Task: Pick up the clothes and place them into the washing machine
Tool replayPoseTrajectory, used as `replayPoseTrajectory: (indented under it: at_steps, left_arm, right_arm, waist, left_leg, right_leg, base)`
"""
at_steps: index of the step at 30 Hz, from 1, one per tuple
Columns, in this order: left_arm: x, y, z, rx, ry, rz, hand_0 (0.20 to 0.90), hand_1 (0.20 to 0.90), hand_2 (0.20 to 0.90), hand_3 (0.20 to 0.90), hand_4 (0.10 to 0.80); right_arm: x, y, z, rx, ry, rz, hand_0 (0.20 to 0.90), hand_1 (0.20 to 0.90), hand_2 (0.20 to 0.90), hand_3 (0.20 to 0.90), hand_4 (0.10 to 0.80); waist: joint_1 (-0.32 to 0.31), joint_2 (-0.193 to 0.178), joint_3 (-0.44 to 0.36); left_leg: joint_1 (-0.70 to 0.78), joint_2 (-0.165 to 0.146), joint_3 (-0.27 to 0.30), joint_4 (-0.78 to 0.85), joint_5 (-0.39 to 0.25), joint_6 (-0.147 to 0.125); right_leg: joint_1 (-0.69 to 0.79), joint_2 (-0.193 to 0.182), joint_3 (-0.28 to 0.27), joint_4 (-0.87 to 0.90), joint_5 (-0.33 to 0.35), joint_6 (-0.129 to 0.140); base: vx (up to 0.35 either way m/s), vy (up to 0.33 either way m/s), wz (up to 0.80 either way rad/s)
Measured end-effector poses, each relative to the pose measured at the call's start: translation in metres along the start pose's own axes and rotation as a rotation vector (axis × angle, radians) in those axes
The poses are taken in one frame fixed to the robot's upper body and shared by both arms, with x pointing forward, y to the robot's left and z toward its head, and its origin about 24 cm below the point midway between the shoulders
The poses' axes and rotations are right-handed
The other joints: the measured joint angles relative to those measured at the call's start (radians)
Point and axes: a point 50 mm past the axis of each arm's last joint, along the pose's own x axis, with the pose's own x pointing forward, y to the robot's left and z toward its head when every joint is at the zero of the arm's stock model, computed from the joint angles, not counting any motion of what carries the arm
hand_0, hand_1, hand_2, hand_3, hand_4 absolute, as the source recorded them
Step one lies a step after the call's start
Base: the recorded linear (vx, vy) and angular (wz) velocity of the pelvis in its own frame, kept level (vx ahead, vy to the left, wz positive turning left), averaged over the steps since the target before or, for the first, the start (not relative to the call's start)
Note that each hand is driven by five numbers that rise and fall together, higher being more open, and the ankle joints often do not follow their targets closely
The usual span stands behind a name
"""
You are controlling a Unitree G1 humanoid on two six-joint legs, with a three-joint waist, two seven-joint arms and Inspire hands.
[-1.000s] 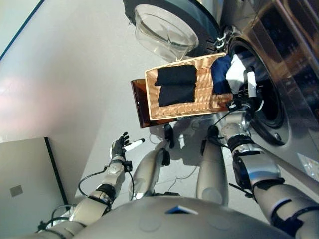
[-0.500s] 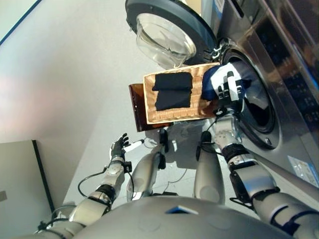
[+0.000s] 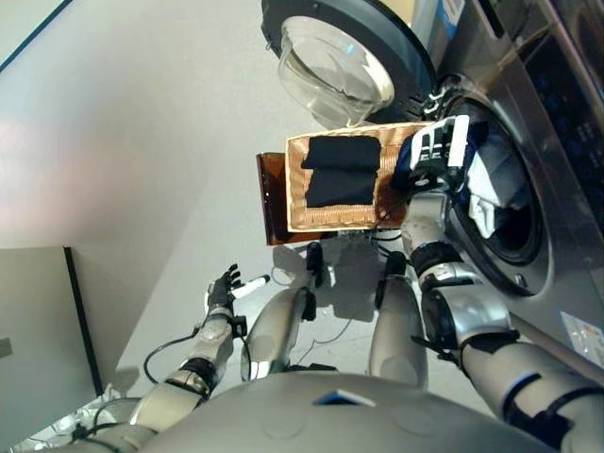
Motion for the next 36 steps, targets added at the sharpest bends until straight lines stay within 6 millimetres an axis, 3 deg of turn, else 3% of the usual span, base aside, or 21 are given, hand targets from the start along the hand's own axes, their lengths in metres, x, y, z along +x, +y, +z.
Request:
replayPoseTrajectory:
  at_steps: [3, 8, 12, 15, 17, 22, 30, 36]
  left_arm:
    - [0.001, 0.001, 0.004, 0.010, -0.014, 0.002, 0.900, 0.900, 0.900, 0.900, 0.800]
    - [0.002, 0.002, 0.008, 0.031, -0.034, 0.004, 0.900, 0.900, 0.900, 0.900, 0.800]
    - [0.002, 0.004, 0.009, 0.053, -0.041, 0.016, 0.900, 0.900, 0.900, 0.900, 0.800]
    - [0.002, 0.002, 0.012, 0.067, -0.066, 0.006, 0.900, 0.900, 0.900, 0.900, 0.800]
    - [0.002, 0.003, 0.014, 0.088, -0.085, 0.003, 0.900, 0.900, 0.900, 0.900, 0.800]
    - [0.003, 0.004, 0.019, 0.105, -0.110, 0.013, 0.900, 0.900, 0.900, 0.900, 0.800]
    - [0.004, 0.007, 0.021, 0.103, -0.109, 0.009, 0.900, 0.900, 0.900, 0.900, 0.800]
    - [0.004, 0.004, 0.020, 0.095, -0.105, -0.023, 0.900, 0.900, 0.900, 0.900, 0.800]
  right_arm:
    - [0.005, -0.003, 0.011, -0.058, -0.037, -0.059, 0.900, 0.900, 0.900, 0.900, 0.800]
    - [0.016, -0.005, 0.032, -0.190, -0.092, -0.183, 0.900, 0.900, 0.900, 0.900, 0.800]
    - [0.019, -0.002, 0.036, -0.283, -0.098, -0.213, 0.900, 0.900, 0.900, 0.900, 0.800]
    - [0.027, 0.000, 0.056, -0.475, -0.133, -0.242, 0.900, 0.900, 0.900, 0.900, 0.800]
    - [0.034, -0.001, 0.084, -0.677, -0.185, -0.290, 0.900, 0.900, 0.900, 0.900, 0.800]
    - [0.035, 0.008, 0.098, -0.847, -0.280, -0.259, 0.900, 0.900, 0.900, 0.900, 0.800]
    - [0.038, 0.011, 0.094, -0.883, -0.196, -0.144, 0.900, 0.900, 0.900, 0.900, 0.800]
    - [0.034, 0.013, 0.077, -0.865, -0.139, -0.015, 0.900, 0.900, 0.900, 0.900, 0.800]
  waist:
    - [-0.001, 0.000, 0.000]
    - [0.003, 0.003, -0.002]
    - [0.003, 0.005, -0.003]
    - [0.011, 0.019, -0.009]
    - [0.026, 0.035, -0.018]
    - [0.028, 0.059, -0.020]
    - [0.014, 0.058, -0.018]
    - [-0.007, 0.048, -0.011]
  left_leg:
    - [0.001, -0.007, 0.000, -0.009, 0.009, 0.014]
    - [0.001, -0.008, 0.000, -0.014, 0.009, 0.014]
    - [0.001, -0.009, 0.001, -0.014, 0.007, 0.010]
    - [-0.001, -0.012, 0.001, -0.019, 0.009, 0.008]
    - [-0.002, -0.015, 0.001, -0.028, 0.009, 0.008]
    - [-0.005, -0.024, 0.001, -0.034, 0.012, 0.010]
    - [-0.005, -0.022, 0.003, -0.040, 0.012, 0.012]
    - [-0.003, -0.017, 0.007, -0.037, 0.014, 0.017]
  right_leg:
    - [-0.001, -0.006, 0.004, -0.002, 0.004, 0.006]
    - [-0.003, -0.009, 0.001, -0.001, 0.003, 0.007]
    - [-0.005, -0.010, 0.002, -0.001, 0.001, 0.005]
    - [-0.007, -0.013, 0.002, -0.001, -0.003, 0.000]
    - [-0.011, -0.018, 0.000, -0.003, -0.003, 0.000]
    - [-0.020, -0.020, 0.011, -0.010, 0.002, 0.007]
    - [-0.022, -0.017, 0.014, -0.017, 0.007, 0.016]
    - [-0.022, -0.009, 0.019, -0.016, 0.006, 0.016]
  base:
    - [0.009, 0.027, 0.04]
    - [0.000, 0.000, 0.00]
    - [0.000, 0.000, 0.00]
    - [-0.004, 0.001, 0.01]
    - [-0.002, 0.005, 0.02]
    - [0.005, 0.010, -0.05]
    - [0.000, 0.000, -0.01]
    - [-0.005, -0.004, -0.03]
